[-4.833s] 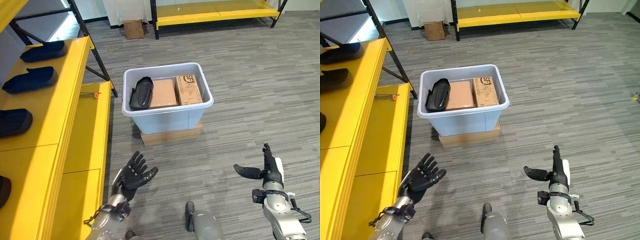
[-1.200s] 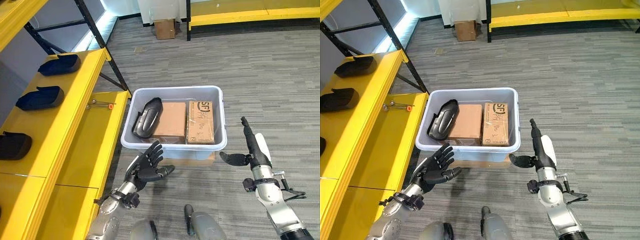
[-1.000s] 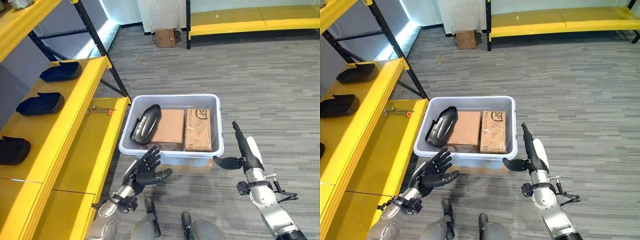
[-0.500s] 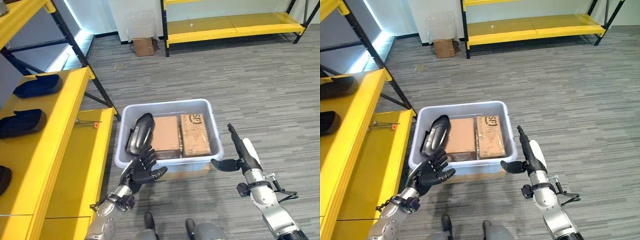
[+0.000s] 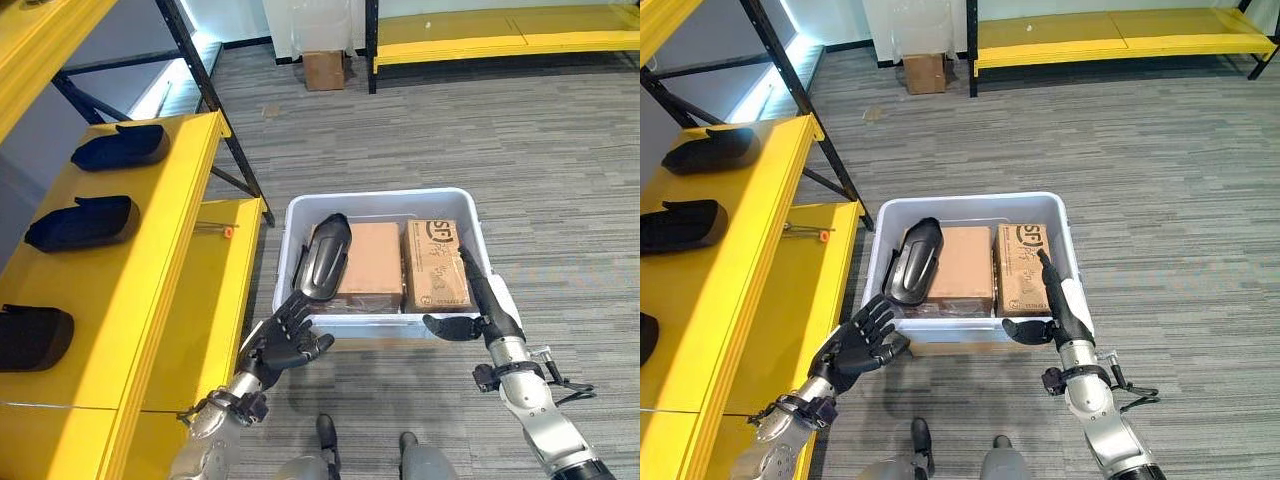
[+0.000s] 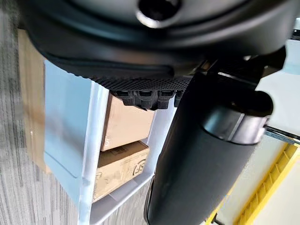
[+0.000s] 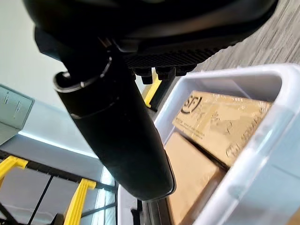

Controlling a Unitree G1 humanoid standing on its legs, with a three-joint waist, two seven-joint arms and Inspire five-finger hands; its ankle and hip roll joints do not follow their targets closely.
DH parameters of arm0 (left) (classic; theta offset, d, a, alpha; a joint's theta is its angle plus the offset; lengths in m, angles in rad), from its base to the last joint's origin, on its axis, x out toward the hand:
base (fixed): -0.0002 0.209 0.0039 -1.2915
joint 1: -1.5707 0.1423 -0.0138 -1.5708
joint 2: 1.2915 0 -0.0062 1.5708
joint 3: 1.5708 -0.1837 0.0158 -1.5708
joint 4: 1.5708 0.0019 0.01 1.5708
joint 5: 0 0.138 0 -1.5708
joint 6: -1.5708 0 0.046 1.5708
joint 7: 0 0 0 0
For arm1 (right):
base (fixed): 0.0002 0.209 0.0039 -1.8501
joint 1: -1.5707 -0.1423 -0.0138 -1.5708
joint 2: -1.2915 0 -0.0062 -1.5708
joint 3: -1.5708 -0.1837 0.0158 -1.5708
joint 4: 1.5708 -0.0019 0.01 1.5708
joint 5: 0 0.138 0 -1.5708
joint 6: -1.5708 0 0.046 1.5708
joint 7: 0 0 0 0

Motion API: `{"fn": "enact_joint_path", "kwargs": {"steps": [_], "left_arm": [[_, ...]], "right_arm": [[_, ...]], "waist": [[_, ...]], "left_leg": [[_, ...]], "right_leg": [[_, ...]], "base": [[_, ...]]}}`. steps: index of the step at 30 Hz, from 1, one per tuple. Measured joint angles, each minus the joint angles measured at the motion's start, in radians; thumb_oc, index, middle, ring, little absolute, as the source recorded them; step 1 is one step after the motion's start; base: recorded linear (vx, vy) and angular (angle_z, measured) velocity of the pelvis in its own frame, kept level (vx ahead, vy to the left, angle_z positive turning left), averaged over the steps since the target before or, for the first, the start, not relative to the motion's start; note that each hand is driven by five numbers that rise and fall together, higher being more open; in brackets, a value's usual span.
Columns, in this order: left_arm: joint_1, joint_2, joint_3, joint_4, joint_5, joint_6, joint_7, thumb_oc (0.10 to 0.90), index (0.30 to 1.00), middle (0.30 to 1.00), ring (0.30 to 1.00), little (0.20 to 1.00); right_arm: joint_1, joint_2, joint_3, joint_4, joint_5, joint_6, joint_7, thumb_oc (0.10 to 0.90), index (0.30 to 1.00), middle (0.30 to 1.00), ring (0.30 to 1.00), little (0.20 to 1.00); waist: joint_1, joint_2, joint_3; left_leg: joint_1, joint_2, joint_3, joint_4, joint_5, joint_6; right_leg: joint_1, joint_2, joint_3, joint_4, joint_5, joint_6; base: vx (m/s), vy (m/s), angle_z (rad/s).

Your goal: Move parts from the plastic box to the shelf.

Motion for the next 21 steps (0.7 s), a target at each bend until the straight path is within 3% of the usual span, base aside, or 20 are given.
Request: {"fn": "enact_joint_path", "kwargs": {"steps": [8, 12, 13, 14, 15, 16, 17, 19, 21], "left_arm": [[-0.033, 0.016, 0.002, -0.015, 0.032, 0.010, -0.030, 0.900, 1.000, 1.000, 1.000, 1.000], [-0.055, 0.038, 0.001, -0.030, 0.022, 0.060, -0.034, 0.900, 1.000, 1.000, 1.000, 1.000], [-0.054, 0.037, 0.002, -0.032, 0.012, 0.086, -0.034, 0.900, 1.000, 1.000, 1.000, 1.000], [-0.029, 0.045, -0.011, -0.052, 0.003, 0.095, -0.034, 0.900, 1.000, 1.000, 1.000, 1.000], [-0.023, 0.054, -0.016, -0.062, -0.005, 0.095, -0.034, 0.900, 1.000, 1.000, 1.000, 1.000], [-0.021, 0.060, -0.017, -0.065, -0.015, 0.105, -0.034, 0.900, 1.000, 1.000, 1.000, 1.000], [-0.018, 0.060, -0.011, -0.064, -0.014, 0.108, -0.033, 0.900, 1.000, 1.000, 1.000, 1.000], [-0.011, 0.057, -0.012, -0.063, -0.014, 0.109, -0.033, 0.900, 1.000, 1.000, 1.000, 1.000], [0.000, 0.075, -0.021, -0.070, -0.014, 0.109, -0.033, 0.900, 1.000, 1.000, 1.000, 1.000]], "right_arm": [[-0.009, 0.009, -0.002, -0.006, -0.016, -0.001, -0.041, 0.900, 1.000, 1.000, 1.000, 1.000], [-0.016, 0.034, -0.003, -0.006, -0.016, -0.001, -0.050, 0.900, 1.000, 1.000, 1.000, 1.000], [-0.018, 0.044, -0.001, -0.009, -0.016, -0.001, -0.053, 0.900, 1.000, 1.000, 1.000, 1.000], [-0.004, 0.043, 0.003, -0.010, -0.016, -0.008, -0.053, 0.900, 1.000, 1.000, 1.000, 1.000], [-0.002, 0.044, 0.003, -0.011, -0.016, -0.013, -0.052, 0.900, 1.000, 1.000, 1.000, 1.000], [0.009, 0.046, 0.003, -0.012, -0.015, -0.013, -0.038, 0.900, 1.000, 1.000, 1.000, 1.000], [0.011, 0.053, 0.003, -0.014, -0.013, -0.008, -0.026, 0.900, 1.000, 1.000, 1.000, 1.000], [0.030, 0.054, 0.007, -0.018, -0.012, 0.004, -0.006, 0.900, 1.000, 1.000, 1.000, 1.000], [0.020, 0.055, 0.038, -0.007, -0.007, 0.005, 0.005, 0.900, 1.000, 1.000, 1.000, 1.000]], "waist": [[0.036, -0.029, -0.011], [0.032, -0.036, -0.015], [0.024, -0.047, -0.015], [-0.001, -0.045, -0.028], [0.000, -0.046, -0.028], [-0.001, -0.057, -0.032], [0.005, -0.062, -0.033], [-0.002, -0.073, -0.039], [0.020, -0.095, -0.052]], "left_leg": [[-0.004, -0.020, 0.017, 0.054, -0.059, 0.028], [-0.006, -0.022, 0.035, 0.073, -0.084, 0.048], [0.010, -0.035, 0.042, 0.073, -0.100, 0.058], [0.021, -0.040, 0.045, 0.050, -0.102, 0.060], [0.017, -0.040, 0.048, 0.045, -0.100, 0.058], [0.018, -0.044, 0.064, 0.035, -0.097, 0.056], [0.016, -0.046, 0.067, 0.034, -0.089, 0.047], [0.021, -0.044, 0.051, 0.031, -0.078, 0.057], [0.022, -0.035, 0.039, 0.023, -0.072, 0.044]], "right_leg": [[0.019, -0.022, 0.001, -0.006, 0.008, 0.010], [-0.100, -0.032, -0.049, 0.221, 0.013, 0.014], [-0.207, -0.047, -0.021, 0.423, 0.035, 0.017], [-0.276, -0.059, 0.002, 0.431, 0.016, 0.012], [-0.293, -0.067, -0.002, 0.346, 0.016, 0.014], [-0.288, -0.100, -0.026, 0.084, 0.074, 0.038], [-0.280, -0.102, -0.025, -0.012, 0.111, 0.045], [-0.246, -0.113, -0.003, -0.125, 0.180, 0.051], [-0.186, -0.124, -0.046, -0.165, 0.257, 0.042]], "base": [[0.11, 0.174, -0.04], [0.09, 0.118, -0.21], [0.14, -0.113, -0.29], [0.15, -0.215, -0.32], [0.13, -0.374, -0.19], [0.06, -0.274, -0.18], [0.02, -0.282, 0.00], [-0.01, -0.169, 0.32], [-0.01, -0.086, 0.30]]}}
